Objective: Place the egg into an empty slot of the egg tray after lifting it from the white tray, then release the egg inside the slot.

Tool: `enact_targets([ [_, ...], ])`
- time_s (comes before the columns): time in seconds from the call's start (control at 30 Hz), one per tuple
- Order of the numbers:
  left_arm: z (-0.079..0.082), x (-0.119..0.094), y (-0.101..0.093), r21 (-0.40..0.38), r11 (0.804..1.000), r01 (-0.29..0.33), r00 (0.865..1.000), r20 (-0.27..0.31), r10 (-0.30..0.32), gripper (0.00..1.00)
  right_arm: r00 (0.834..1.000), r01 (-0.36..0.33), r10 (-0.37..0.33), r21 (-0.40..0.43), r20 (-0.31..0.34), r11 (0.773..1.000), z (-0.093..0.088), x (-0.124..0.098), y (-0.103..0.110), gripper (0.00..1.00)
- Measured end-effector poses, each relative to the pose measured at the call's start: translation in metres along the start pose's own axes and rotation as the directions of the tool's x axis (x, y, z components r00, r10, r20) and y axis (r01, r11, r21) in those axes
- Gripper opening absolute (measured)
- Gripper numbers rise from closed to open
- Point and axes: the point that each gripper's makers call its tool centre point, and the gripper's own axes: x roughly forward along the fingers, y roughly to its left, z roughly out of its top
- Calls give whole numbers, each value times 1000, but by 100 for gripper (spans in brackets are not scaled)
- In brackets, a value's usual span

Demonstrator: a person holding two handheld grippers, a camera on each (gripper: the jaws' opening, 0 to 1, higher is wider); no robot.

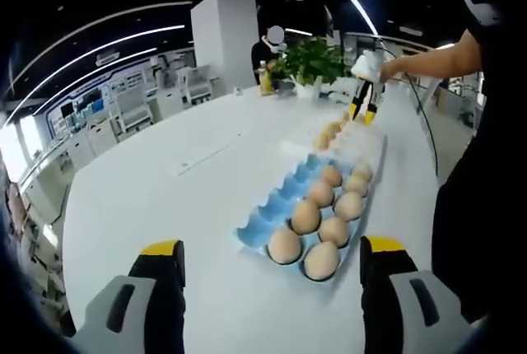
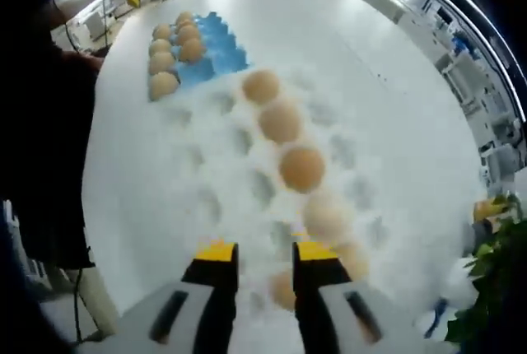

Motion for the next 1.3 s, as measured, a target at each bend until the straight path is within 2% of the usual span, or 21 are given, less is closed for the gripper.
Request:
enact_targets([
  [0.13,1,1,0,-5,1000,-3,1000,5,3,89,999,21,-19,44,-34,999,-24,-1,-9,26],
  [0.23,1,1,0,-4,1000,-3,1000,1,3,89,997,40,-38,36,-63,999,-35,2,-13,26],
  [0.33,1,1,0,-2,1000,-5,1000,-3,5,89,997,34,-31,41,-67,999,-38,5,-12,26],
  [0.5,2,2,0,0,1000,-5,1000,-12,5,88,997,21,-21,3,-76,1000,-38,9,-13,28],
  [0.57,1,3,-1,-1,1000,0,1000,-19,0,88,997,18,-23,-59,-79,998,-37,9,-16,30],
  [0.6,0,3,-1,-2,1000,0,1000,-20,0,88,997,11,-17,-65,-81,998,-37,10,-16,29],
  [0.67,0,4,0,-7,1000,-4,1000,-21,4,88,994,-50,38,-116,-105,992,-37,14,-8,26],
  [0.7,0,5,1,-8,1000,-7,1000,-22,7,88,993,-30,14,-145,-114,989,-37,14,-13,26],
  [0.77,1,5,1,-8,1000,-8,1000,-22,8,88,990,-76,53,-177,-129,981,-36,15,-10,27],
  [0.83,1,6,1,-5,1000,-8,1000,-27,8,87,982,-124,87,-225,-167,966,-36,18,-10,27],
  [0.9,1,5,1,-7,1000,-12,1000,-29,12,87,967,-173,121,-233,-224,957,-37,19,-9,27],
  [1.03,-1,3,3,-11,1000,-24,999,-34,24,87,963,-185,128,-235,-237,954,-37,22,-9,28],
  [1.1,-1,3,2,-11,1000,-25,999,-33,24,87,972,-158,111,-225,-209,961,-38,22,-9,28],
  [1.13,0,4,1,-13,1000,-22,999,-24,22,87,979,-130,95,-195,-179,972,-37,22,-9,27],
  [1.27,0,7,-4,-15,1000,-11,1000,-17,10,86,988,-72,51,-141,-147,987,-36,17,-11,26],
  [1.3,0,7,-7,-13,1000,2,1000,-22,-3,86,990,-61,52,-68,-128,996,-36,15,-11,26],
])
